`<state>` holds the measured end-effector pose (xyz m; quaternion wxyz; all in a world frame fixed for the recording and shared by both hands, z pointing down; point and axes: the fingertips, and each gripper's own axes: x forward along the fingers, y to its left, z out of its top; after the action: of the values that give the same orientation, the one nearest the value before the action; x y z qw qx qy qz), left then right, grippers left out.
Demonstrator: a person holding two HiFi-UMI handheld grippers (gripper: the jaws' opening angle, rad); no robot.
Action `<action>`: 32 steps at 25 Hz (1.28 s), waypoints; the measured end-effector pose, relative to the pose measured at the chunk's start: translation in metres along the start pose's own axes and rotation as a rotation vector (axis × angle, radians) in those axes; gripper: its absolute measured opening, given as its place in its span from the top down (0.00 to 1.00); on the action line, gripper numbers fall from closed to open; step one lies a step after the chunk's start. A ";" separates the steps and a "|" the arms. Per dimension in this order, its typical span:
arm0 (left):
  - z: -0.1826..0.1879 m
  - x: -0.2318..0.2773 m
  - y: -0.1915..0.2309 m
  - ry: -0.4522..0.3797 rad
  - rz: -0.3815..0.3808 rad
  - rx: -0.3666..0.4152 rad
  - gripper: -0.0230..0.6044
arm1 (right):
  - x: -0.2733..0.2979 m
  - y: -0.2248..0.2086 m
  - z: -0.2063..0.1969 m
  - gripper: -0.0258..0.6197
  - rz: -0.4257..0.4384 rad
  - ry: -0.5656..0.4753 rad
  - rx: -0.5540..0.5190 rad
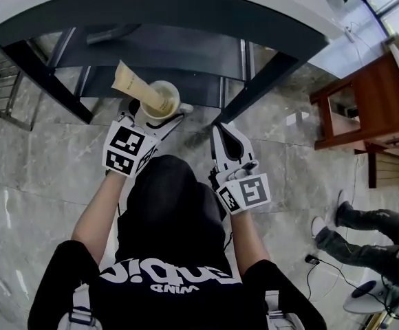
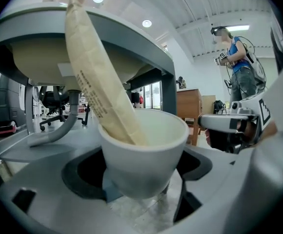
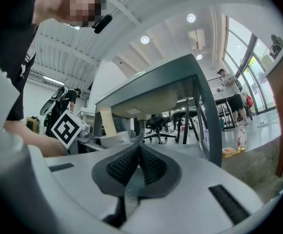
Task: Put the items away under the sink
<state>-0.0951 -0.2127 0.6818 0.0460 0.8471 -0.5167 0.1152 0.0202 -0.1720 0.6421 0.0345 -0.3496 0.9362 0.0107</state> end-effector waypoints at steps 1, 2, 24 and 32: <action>0.000 0.004 0.004 0.002 0.004 0.002 0.25 | 0.003 -0.001 -0.001 0.93 -0.001 0.001 0.006; 0.001 0.010 0.007 0.002 0.005 0.004 0.25 | 0.005 -0.003 -0.002 0.93 -0.005 0.003 0.010; 0.024 0.103 0.061 0.005 0.041 0.030 0.25 | 0.019 -0.027 -0.009 0.93 -0.027 0.022 0.033; 0.023 0.120 0.078 -0.017 0.116 -0.011 0.25 | 0.019 -0.023 -0.012 0.93 -0.027 0.024 0.039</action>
<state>-0.1077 -0.3570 0.6854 0.0396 0.8163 -0.5661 0.1077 0.0197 -0.2023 0.6531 0.0301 -0.3616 0.9318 -0.0121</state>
